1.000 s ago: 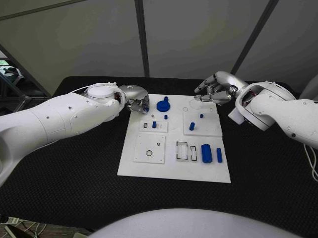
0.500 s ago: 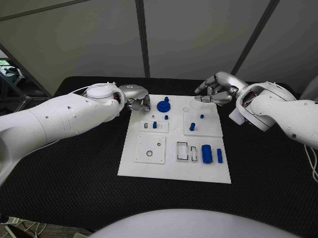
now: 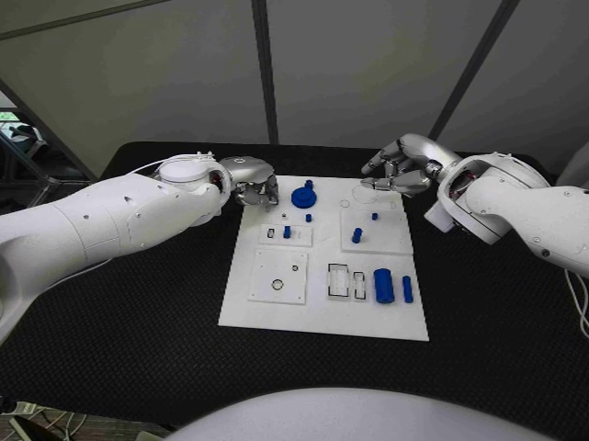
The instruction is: Assemble the parts on the task board
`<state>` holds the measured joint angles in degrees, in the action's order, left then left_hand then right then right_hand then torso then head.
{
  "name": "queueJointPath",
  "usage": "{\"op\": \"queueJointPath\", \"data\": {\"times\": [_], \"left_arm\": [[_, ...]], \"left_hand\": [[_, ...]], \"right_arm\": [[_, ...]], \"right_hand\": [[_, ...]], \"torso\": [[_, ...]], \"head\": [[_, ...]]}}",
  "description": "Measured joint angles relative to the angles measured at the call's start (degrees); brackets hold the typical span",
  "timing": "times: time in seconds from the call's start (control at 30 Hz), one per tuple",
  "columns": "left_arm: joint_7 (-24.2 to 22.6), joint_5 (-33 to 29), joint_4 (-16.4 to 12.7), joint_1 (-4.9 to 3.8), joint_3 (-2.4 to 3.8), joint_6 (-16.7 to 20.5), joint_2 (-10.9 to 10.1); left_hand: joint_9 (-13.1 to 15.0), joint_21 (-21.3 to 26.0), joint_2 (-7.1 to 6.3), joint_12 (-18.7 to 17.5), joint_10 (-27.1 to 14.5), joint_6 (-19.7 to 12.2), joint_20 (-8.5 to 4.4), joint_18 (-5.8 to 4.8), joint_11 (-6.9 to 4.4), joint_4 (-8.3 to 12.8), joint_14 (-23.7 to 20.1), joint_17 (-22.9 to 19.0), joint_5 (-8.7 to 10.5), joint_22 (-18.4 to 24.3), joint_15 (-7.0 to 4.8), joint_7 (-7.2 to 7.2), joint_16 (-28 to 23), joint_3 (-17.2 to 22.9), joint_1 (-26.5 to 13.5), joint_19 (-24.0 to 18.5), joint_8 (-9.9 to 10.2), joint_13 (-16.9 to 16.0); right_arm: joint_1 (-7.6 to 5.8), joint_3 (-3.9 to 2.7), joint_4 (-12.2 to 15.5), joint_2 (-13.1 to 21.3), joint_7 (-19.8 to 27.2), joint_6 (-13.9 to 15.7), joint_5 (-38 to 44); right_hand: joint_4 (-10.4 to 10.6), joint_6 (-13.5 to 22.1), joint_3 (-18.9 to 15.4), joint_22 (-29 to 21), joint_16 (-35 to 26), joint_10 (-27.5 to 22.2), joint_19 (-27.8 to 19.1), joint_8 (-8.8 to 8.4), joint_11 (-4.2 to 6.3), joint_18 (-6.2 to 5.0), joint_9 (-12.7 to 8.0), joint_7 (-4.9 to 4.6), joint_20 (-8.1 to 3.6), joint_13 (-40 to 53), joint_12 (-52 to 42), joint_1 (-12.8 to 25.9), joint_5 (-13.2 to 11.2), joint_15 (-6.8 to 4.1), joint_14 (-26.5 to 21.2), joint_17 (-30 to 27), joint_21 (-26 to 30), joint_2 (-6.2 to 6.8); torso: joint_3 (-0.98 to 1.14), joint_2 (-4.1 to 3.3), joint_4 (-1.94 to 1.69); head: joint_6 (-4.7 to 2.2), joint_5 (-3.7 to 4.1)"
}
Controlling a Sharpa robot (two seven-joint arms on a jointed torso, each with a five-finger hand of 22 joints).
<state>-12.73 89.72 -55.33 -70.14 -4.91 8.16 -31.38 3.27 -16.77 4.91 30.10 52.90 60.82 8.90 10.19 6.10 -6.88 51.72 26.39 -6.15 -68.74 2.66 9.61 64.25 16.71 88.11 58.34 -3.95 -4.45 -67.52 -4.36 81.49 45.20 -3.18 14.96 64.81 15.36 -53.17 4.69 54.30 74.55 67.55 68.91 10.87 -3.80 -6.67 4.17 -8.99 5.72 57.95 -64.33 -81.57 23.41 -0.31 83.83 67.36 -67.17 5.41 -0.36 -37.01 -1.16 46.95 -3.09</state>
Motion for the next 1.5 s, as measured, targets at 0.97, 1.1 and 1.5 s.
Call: {"op": "queueJointPath", "data": {"times": [0.97,1.1,1.5], "left_arm": [[0.5,-0.7,0.2,-0.01,0.02,-0.1,0.4],[0.6,-0.7,0.3,0.0,0.0,-0.1,0.6],[0.6,-0.7,0.9,0.01,0.0,-0.1,0.9]], "left_hand": [[1.2,-0.8,-7.77,-0.2,0.5,1.3,-0.21,-0.01,-0.06,2.3,0.4,0.4,0.18,-2.9,-0.01,-0.49,0.0,6.9,-5.5,-0.2,0.3,-0.6],[0.9,-0.8,-8.53,-0.4,0.5,0.9,-0.2,-0.01,-0.06,2.4,0.4,0.5,0.16,-2.9,-0.01,-0.5,0.0,7.0,-6.2,-0.2,0.1,-0.6],[0.8,-0.8,-8.41,-0.4,0.5,0.7,-0.2,-0.01,-0.06,1.6,0.6,0.6,0.17,-2.9,0.2,-0.29,0.0,7.7,-7.1,-0.2,0.1,-0.7]], "right_arm": [[0.04,0.0,0.0,-0.1,0.1,0.0,0.0],[0.04,0.0,-0.1,-0.1,0.1,0.0,-0.1],[0.05,0.0,-0.1,-0.2,0.1,0.0,-0.1]], "right_hand": [[0.2,0.0,0.2,0.0,-0.2,0.0,0.0,0.0,0.0,0.0,0.0,0.0,0.0,-0.1,0.0,0.0,0.0,0.0,0.0,0.0,0.0,0.0],[0.2,0.0,0.2,-0.1,-0.2,0.0,0.0,0.0,0.0,0.0,0.0,0.0,0.0,0.0,0.0,0.0,0.0,0.0,0.0,0.0,0.0,0.0],[0.2,0.0,0.2,-0.1,-0.2,0.0,0.0,0.0,0.0,0.0,0.0,0.0,0.0,0.0,0.0,0.0,0.0,0.0,0.0,0.0,0.0,0.0]], "torso": [[0.02,0.0,0.03],[0.01,-0.01,0.03],[0.02,-0.03,0.03]], "head": [[0.15,-0.05],[0.15,-0.12],[0.03,-0.13]]}}
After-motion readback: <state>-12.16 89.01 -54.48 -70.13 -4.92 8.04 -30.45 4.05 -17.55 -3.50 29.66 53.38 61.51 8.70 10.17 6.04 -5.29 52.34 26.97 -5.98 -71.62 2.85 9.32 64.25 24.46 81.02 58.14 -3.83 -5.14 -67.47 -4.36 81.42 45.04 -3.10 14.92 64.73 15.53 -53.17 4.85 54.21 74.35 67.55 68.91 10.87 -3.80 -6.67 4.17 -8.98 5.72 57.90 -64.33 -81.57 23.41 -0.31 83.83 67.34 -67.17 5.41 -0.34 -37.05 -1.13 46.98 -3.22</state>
